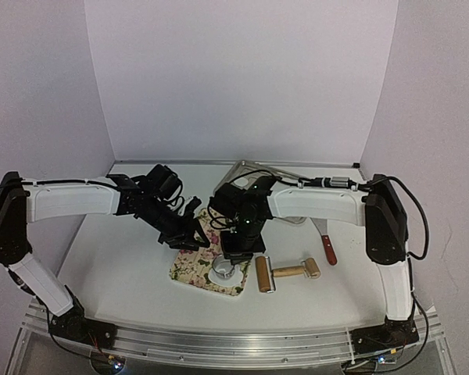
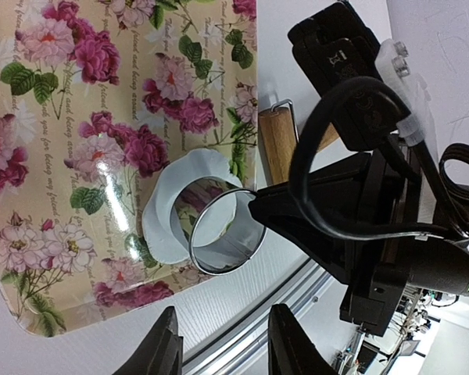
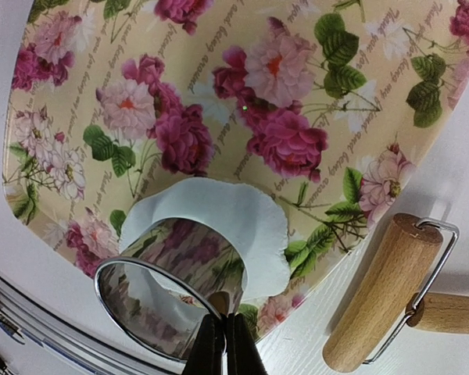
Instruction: Roll out the dumpling wrappers from the dough
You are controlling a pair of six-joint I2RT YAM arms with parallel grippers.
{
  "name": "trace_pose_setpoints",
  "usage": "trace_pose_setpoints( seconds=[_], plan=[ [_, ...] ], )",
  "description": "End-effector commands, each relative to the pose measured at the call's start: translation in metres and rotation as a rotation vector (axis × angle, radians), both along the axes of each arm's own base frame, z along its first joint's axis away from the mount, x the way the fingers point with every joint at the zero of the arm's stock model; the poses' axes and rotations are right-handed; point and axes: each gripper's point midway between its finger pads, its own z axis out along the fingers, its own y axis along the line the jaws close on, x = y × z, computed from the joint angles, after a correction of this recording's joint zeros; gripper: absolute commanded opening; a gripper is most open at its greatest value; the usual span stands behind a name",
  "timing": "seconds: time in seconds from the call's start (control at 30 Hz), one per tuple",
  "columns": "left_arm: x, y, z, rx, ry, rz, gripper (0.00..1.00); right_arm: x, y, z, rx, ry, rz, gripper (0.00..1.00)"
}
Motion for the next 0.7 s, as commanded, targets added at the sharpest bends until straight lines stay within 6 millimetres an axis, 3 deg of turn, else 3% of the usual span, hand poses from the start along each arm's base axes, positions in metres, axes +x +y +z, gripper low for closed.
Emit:
trace_pose_setpoints(
  seconds=[0.0,0.37,0.67],
  plan=[
    [0.002,-0.006,0.000,-0.032,-0.007,-0.025,0.49,0.001,-0.001,-0.016,-0.027,0.004,-0.001,0.00],
    [0.003,-0.008,-0.010,-0.016,0.016,-0.032,0.45,0.004,-0.006,-0.023,-0.044,0.005,-0.003,0.00],
    [0.002,-0.011,-0.022,-0.010,0.039,-0.040,0.43,-0.003,-0.014,-0.040,-0.077,0.047,0.000,0.00]
  ],
)
